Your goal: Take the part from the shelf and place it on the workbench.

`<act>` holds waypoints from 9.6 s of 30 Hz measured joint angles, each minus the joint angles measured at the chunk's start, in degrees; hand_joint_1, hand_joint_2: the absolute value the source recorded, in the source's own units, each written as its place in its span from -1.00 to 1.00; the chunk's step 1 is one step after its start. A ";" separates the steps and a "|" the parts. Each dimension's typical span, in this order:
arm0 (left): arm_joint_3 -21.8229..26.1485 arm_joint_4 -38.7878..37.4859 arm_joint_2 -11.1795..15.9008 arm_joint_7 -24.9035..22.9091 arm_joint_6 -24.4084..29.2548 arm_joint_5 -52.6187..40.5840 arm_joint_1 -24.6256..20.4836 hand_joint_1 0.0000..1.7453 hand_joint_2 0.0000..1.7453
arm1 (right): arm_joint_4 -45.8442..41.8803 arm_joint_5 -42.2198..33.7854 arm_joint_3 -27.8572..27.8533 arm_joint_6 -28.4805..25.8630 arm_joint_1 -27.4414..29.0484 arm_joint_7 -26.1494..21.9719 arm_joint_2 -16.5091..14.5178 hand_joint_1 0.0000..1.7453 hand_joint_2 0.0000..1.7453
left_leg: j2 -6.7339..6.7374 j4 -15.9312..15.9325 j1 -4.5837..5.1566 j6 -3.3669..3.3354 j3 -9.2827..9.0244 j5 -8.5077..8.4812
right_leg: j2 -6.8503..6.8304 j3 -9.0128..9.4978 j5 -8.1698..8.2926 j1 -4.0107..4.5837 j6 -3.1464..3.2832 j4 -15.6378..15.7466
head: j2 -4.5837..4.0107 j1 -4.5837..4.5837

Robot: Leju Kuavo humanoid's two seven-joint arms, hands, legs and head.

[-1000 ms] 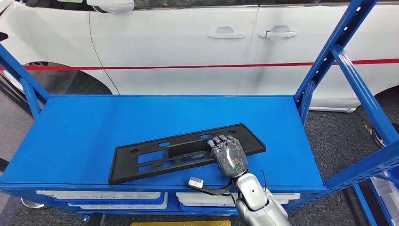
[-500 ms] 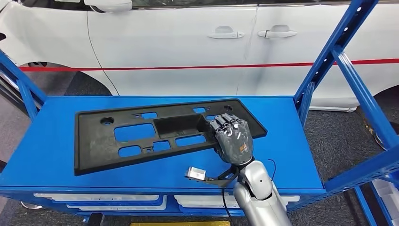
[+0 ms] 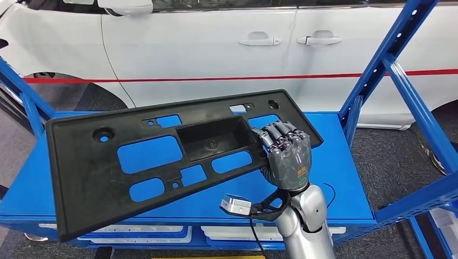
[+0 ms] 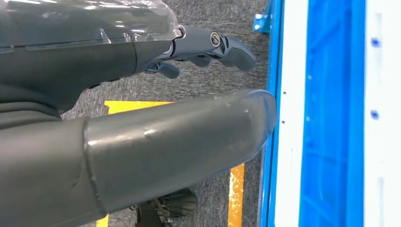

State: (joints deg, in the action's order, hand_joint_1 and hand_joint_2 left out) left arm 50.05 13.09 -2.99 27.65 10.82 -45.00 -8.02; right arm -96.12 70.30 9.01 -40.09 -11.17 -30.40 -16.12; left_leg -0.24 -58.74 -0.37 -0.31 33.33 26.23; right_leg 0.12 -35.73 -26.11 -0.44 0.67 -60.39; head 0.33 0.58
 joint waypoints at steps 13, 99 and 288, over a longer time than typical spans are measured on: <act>0.00 0.00 -0.17 0.39 -1.16 -0.43 -0.24 -1.00 1.00 | -0.94 -0.25 -1.20 0.01 0.46 -2.22 -1.80 0.31 1.00 | 0.07 -6.35 -0.36 1.52 2.54 4.47 | -0.06 0.42 0.35 -0.30 1.58 0.78 | 0.00 0.03; -0.58 0.04 -0.45 2.34 1.31 -3.51 -0.47 -1.00 1.00 | -0.01 2.20 -2.98 0.02 1.75 -3.77 -2.11 1.00 1.00 | 0.08 -7.33 -0.39 1.50 3.11 4.53 | -0.09 0.92 -0.31 -0.30 1.67 0.56 | 0.00 0.01; 2.29 0.11 -0.94 -2.09 -1.81 -3.63 -1.66 -1.00 1.00 | 1.27 7.33 2.20 0.02 3.00 -2.18 -1.65 1.00 1.00 | 0.19 -14.11 -0.26 2.01 5.41 3.09 | -0.67 0.07 1.93 0.96 1.97 2.45 | 0.00 0.04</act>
State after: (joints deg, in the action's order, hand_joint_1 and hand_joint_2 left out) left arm 52.34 13.20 -3.93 25.56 9.01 -48.63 -9.68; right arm -94.85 77.64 11.21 -40.06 -8.17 -32.59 -17.77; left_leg -0.04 -72.85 -0.63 1.70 38.74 29.33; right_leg -0.56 -35.65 -24.18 0.51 2.65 -57.93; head 0.33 0.62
